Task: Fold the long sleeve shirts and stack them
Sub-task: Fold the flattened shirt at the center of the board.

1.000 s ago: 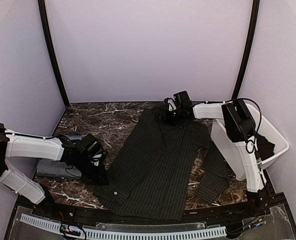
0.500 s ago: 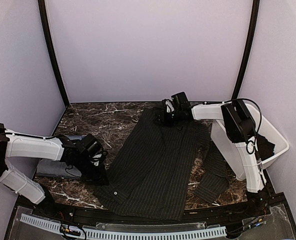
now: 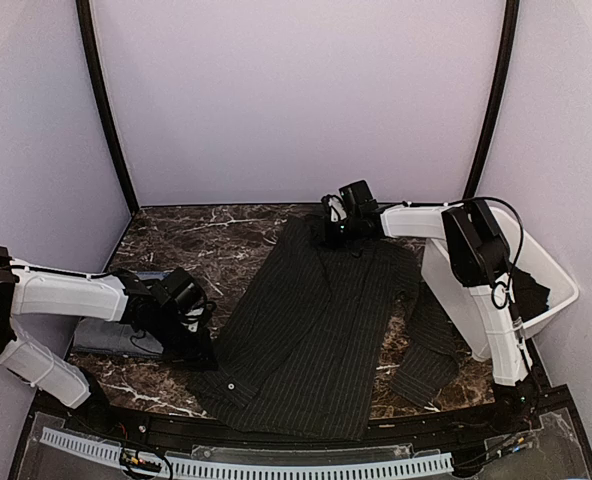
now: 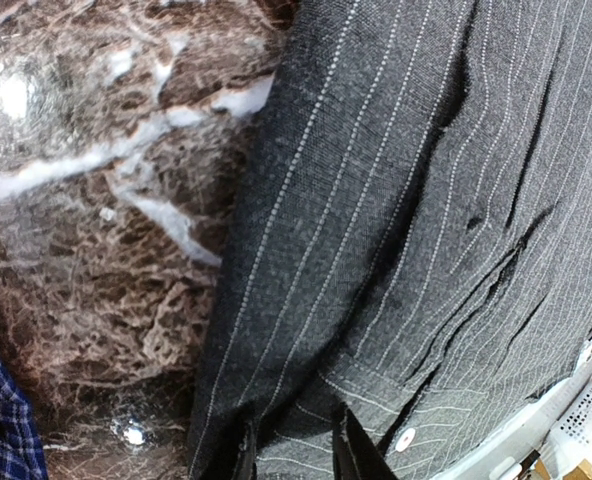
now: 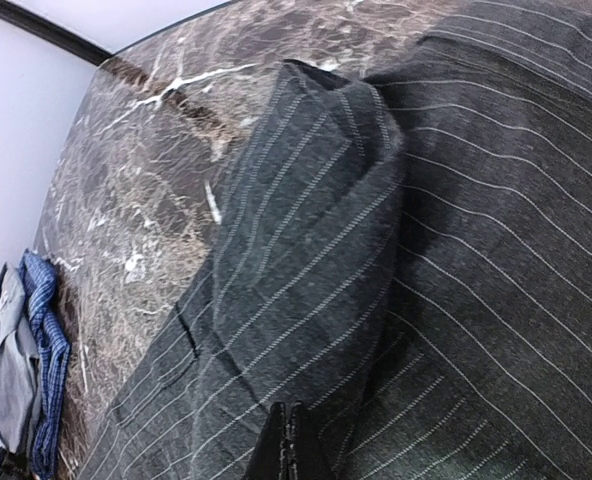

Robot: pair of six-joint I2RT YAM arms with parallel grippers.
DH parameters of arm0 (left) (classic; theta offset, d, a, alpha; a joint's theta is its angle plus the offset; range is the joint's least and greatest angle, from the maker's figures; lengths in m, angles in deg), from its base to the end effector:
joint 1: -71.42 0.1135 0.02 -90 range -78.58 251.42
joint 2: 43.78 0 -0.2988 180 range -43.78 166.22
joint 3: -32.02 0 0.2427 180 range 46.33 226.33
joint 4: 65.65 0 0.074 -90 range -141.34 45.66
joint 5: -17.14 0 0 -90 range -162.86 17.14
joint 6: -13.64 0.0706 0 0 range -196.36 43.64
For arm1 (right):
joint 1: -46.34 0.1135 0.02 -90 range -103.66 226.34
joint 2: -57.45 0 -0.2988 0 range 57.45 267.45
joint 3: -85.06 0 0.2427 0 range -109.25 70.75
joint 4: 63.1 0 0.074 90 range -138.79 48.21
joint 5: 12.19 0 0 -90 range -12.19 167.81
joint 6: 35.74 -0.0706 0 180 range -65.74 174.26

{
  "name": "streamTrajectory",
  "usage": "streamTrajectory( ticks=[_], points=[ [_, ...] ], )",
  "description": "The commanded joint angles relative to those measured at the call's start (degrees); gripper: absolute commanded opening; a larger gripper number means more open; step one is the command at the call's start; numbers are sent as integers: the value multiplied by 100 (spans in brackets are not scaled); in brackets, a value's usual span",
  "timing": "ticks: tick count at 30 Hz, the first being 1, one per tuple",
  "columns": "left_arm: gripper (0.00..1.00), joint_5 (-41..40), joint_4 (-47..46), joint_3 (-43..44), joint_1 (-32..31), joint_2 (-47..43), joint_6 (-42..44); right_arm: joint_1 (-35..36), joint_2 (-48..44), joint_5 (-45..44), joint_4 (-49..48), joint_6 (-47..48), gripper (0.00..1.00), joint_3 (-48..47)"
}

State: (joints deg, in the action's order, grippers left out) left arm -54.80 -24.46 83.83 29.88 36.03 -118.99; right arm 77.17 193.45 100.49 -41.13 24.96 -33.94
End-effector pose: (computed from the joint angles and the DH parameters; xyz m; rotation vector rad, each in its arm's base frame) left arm 0.1588 -0.1699 0.1617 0.0589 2.9974 -0.7223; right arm 0.4800 0.3182 0.1626 -0.2592 2.3733 0.9808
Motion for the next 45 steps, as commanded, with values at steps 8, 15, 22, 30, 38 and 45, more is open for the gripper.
streamTrajectory(
  ticks=[8,15,22,30,38,45],
  points=[
    [26,86,64,50,-38,0,102,134,-114,-626,420,266,30,-140],
    [26,93,39,32,-38,17,115,134,193,-297,368,164,37,-237],
    [26,96,37,12,-36,8,110,136,379,-272,393,109,36,-383],
    [26,105,30,13,-40,12,101,198,228,-525,476,136,18,-328],
    [22,156,56,37,-40,-55,95,341,-277,-1310,634,244,0,-184],
    [16,257,15,31,-46,-122,75,571,-437,-2500,1007,300,0,-274]
  ],
)
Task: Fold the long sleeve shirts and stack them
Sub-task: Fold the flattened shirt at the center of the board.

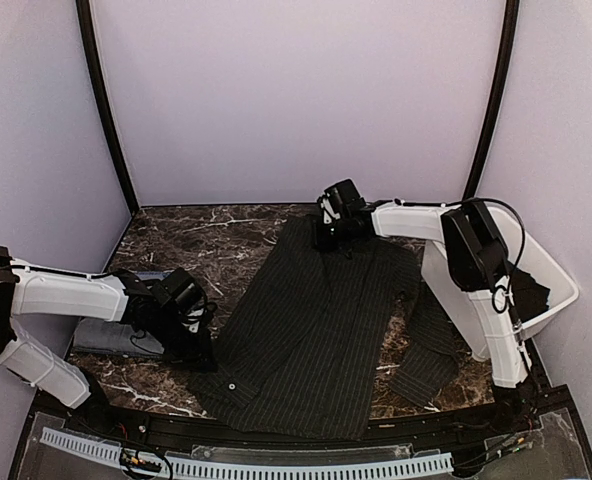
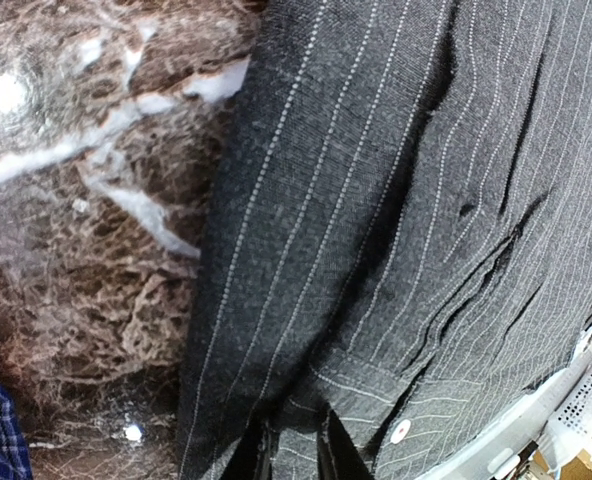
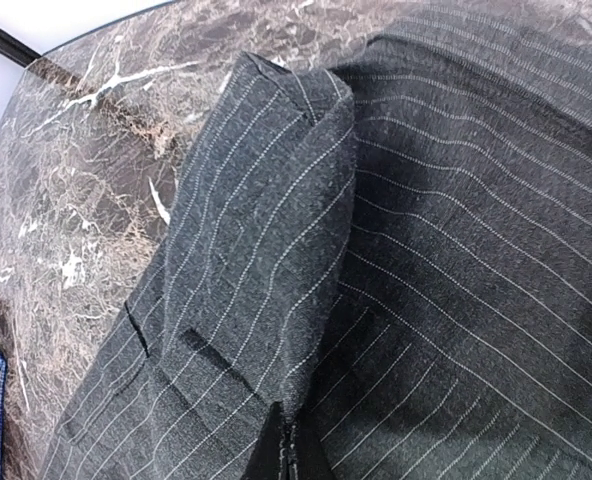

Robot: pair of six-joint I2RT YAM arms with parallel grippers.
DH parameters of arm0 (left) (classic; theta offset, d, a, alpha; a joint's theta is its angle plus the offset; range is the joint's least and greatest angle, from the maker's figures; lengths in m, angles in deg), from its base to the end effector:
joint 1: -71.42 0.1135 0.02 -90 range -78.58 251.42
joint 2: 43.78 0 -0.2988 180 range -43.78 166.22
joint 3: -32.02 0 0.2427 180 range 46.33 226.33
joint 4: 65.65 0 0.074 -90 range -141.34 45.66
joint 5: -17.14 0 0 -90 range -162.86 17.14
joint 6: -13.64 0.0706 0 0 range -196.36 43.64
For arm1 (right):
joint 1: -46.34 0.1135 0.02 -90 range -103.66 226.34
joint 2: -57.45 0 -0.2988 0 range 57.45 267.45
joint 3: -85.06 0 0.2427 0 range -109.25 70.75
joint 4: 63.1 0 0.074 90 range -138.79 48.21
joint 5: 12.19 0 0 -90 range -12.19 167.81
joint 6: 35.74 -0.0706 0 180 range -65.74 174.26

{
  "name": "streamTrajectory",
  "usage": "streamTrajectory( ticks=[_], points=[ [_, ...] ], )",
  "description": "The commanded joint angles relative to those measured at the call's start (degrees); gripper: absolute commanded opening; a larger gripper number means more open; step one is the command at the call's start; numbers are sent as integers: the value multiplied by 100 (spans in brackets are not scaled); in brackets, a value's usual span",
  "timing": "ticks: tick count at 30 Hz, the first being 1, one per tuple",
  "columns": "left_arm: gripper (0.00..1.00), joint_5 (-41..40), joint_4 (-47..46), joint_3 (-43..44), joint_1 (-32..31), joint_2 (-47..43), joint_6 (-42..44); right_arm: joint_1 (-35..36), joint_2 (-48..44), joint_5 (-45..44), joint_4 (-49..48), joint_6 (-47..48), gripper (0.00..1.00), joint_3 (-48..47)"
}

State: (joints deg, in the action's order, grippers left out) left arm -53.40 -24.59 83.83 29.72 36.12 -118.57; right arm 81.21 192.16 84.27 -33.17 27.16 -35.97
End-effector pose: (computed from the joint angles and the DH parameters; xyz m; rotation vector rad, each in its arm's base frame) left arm 0.1574 -0.1717 0.1620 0.0814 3.0047 -0.7526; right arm 0.4634 0.3326 0.1690 -0.2227 2.4139 0.6518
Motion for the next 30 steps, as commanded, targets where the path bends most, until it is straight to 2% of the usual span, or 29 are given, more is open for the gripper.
streamTrajectory(
  ticks=[1,12,15,17,19,23,26,30],
  points=[
    [15,123,16,30,-30,-127,35,186,-296,-1002,275,69,0,-101],
    [10,231,-9,21,-31,-179,19,221,272,-1850,925,60,0,-550],
    [10,283,-13,36,-32,-239,25,222,373,-1789,921,92,8,-702],
    [11,335,-21,43,-32,-279,28,222,370,-1681,846,131,17,-738],
    [16,372,-35,47,-39,-352,25,222,350,-1579,818,162,29,-795],
    [24,337,-50,64,-41,-424,19,217,258,-1470,833,208,43,-877],
    [26,319,-84,80,-45,-285,54,221,146,-1438,846,225,47,-871],
    [26,281,-122,91,-46,-121,83,230,-26,-1396,838,248,48,-794]
  ],
)
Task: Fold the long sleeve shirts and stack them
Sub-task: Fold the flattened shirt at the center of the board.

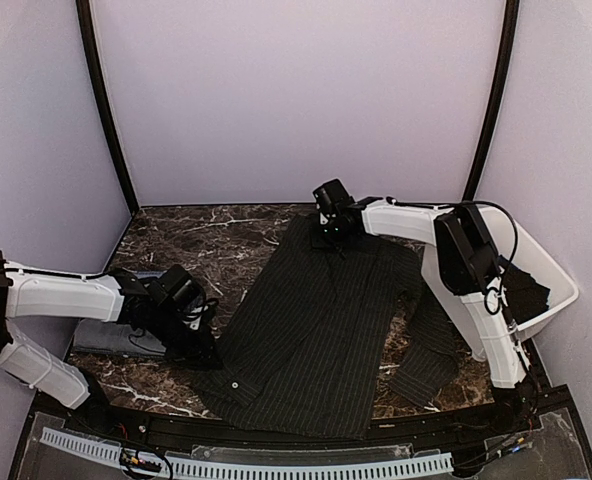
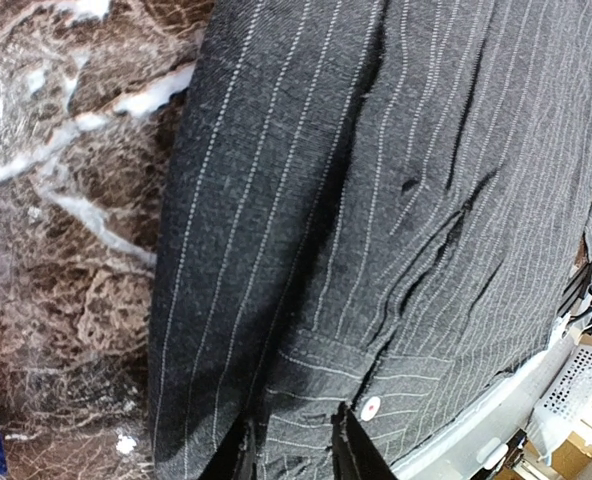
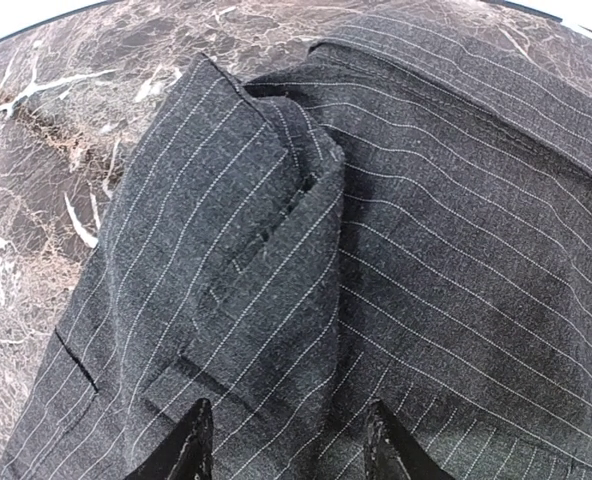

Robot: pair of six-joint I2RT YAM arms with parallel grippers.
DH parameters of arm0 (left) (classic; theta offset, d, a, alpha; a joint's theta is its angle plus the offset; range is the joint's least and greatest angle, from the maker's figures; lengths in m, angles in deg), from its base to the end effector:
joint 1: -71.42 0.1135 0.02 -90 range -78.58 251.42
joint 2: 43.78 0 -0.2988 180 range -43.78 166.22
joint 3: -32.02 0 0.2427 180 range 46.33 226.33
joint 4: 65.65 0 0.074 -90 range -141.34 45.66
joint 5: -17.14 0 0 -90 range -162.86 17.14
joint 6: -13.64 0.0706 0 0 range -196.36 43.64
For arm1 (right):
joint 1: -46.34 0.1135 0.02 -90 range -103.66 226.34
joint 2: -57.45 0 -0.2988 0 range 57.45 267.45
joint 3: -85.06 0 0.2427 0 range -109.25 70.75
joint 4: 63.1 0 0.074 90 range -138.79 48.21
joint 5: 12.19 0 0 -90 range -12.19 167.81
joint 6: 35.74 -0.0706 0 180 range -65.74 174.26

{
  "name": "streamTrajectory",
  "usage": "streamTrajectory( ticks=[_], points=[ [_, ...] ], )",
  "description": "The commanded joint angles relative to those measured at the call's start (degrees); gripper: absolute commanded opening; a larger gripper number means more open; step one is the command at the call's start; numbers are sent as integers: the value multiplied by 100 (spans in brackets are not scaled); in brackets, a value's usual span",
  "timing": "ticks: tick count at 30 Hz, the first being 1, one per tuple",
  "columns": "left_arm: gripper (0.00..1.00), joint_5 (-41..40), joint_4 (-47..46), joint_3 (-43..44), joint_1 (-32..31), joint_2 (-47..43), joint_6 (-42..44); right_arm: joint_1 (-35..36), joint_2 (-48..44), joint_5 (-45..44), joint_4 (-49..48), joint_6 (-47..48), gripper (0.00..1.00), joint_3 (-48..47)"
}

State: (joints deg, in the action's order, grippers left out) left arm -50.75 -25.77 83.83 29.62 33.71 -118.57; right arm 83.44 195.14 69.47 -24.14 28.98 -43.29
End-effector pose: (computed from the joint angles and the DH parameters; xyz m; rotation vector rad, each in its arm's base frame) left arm 0.1550 -0.1742 0.1731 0.1146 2.9595 -0.8585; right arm 0.4657 0.3394 0.1678 -0.1829 2.4213 0.3274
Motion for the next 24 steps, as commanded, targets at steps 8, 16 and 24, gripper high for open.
streamTrajectory(
  ticks=[8,16,24],
  points=[
    [5,-62,91,157,-38,176,50,44,-748,246,-179,88,50,285],
    [0,-317,459,353,-43,-138,-38,189,-1011,712,-411,124,50,634],
    [0,-755,1154,274,-45,-614,-380,294,-981,1209,-669,-9,51,981]
  ],
)
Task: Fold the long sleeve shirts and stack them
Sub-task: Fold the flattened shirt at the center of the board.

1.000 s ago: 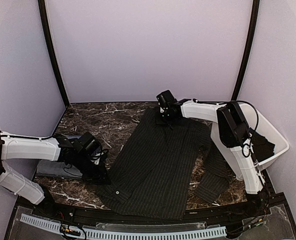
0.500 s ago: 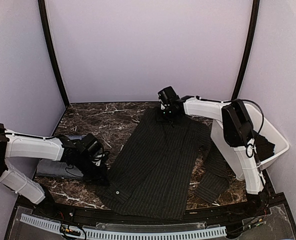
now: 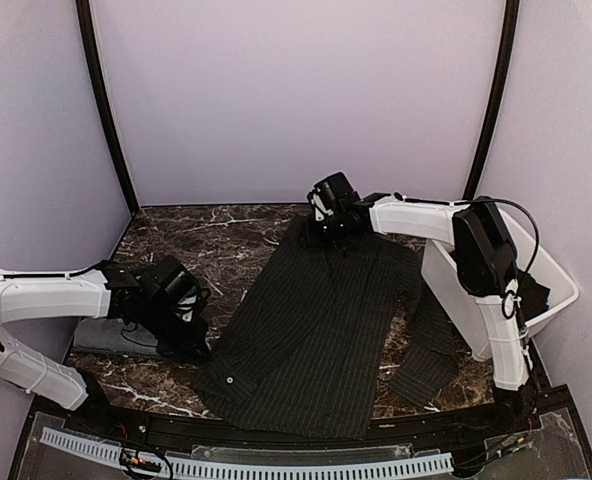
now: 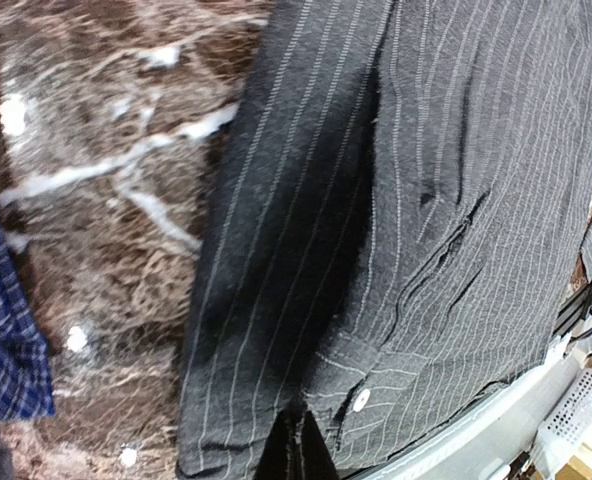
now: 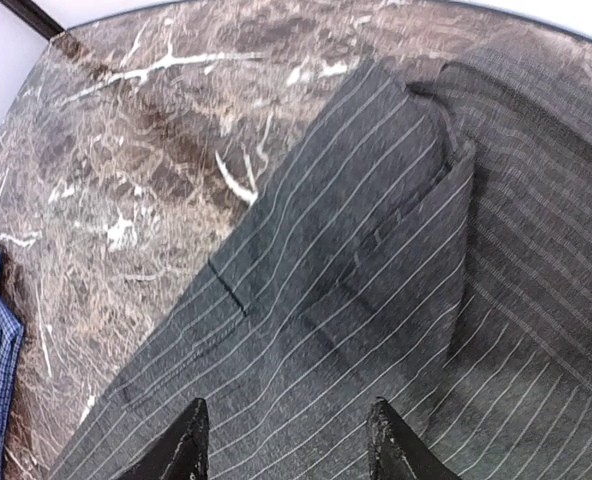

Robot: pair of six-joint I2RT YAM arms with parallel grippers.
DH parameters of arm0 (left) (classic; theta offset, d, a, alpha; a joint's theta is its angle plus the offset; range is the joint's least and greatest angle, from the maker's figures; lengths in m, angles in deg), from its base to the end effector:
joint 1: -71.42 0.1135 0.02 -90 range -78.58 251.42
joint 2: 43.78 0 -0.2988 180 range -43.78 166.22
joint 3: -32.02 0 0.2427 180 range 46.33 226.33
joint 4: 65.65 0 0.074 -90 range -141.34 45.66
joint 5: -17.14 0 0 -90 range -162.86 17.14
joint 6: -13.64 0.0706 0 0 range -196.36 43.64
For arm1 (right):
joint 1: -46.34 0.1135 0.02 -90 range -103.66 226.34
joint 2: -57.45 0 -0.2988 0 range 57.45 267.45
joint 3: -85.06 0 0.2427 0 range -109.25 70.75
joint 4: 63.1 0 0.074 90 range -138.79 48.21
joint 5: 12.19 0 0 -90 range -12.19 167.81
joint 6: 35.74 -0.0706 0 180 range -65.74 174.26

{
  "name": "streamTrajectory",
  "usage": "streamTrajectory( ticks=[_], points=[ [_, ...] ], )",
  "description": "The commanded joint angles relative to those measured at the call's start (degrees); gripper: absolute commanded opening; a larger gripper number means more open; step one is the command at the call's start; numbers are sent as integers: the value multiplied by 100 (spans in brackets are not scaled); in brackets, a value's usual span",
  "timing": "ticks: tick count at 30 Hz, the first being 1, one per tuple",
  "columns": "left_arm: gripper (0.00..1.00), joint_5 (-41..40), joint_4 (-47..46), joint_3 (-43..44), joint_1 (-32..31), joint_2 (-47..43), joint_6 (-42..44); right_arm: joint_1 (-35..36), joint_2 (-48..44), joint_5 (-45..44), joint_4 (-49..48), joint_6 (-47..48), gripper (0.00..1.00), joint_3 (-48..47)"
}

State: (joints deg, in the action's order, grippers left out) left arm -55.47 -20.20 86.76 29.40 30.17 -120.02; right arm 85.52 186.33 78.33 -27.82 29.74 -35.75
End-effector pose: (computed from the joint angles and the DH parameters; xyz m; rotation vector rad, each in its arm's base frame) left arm 0.1546 -0.1677 0.1930 0.0586 2.9228 -0.7742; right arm 0.4283 0.3499 0.2128 -0.3105 2.3767 0.5546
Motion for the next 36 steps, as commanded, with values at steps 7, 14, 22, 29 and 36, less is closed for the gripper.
streamTrajectory(
  ticks=[7,14,22,29,36],
  points=[
    [0,-67,670,-430,-22,-451,-329,107,34,405,-557,-194,51,478],
    [0,121,443,-481,-33,-168,-221,37,523,425,-643,-259,51,236],
    [10,-85,568,35,-34,104,106,-217,1011,589,-500,-206,51,-202],
    [21,-588,1113,862,-22,149,448,-211,669,608,-304,137,54,-470],
    [28,-946,960,1974,229,711,927,-79,-3,532,-193,266,54,-308]
  ],
)
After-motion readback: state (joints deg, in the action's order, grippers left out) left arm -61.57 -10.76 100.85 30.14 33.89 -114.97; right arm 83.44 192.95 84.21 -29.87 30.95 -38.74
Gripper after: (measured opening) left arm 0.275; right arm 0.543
